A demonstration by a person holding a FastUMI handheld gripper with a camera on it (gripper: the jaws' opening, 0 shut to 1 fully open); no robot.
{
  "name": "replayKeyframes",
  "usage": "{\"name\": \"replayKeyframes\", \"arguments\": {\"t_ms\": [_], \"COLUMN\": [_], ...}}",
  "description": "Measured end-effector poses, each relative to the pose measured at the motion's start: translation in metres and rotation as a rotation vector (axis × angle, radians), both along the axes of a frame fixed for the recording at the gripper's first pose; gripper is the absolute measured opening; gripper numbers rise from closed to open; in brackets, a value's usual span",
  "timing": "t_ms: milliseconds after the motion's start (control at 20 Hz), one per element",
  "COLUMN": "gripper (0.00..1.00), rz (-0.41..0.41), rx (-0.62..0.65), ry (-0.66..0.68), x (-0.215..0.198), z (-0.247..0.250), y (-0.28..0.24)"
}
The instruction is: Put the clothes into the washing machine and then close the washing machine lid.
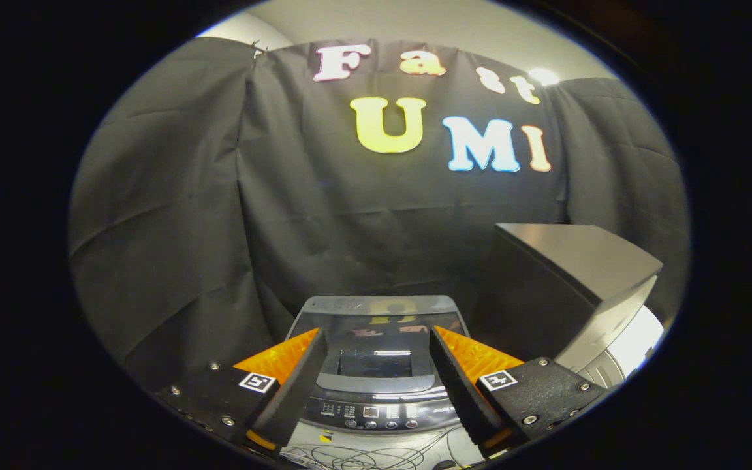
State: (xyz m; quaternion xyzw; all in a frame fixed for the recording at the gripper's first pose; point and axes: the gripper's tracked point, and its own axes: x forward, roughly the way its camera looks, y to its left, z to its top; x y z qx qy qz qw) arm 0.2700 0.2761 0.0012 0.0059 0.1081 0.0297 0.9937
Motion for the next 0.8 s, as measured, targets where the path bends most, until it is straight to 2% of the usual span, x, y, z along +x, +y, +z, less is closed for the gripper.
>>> {"name": "replayKeyframes", "arguments": {"t_ms": [200, 400, 800], "gripper": [0.97, 0.97, 0.97], "rz": [-0.013, 0.011, 0.022], "rx": [-0.030, -0.039, 0.014], "ry": [-0.062, -0.137, -0.234], "x": [-0.067, -0.129, -0.225], "z": [0.013, 0.033, 0.068], "y": [-0.036, -0.062, -0.097]}}
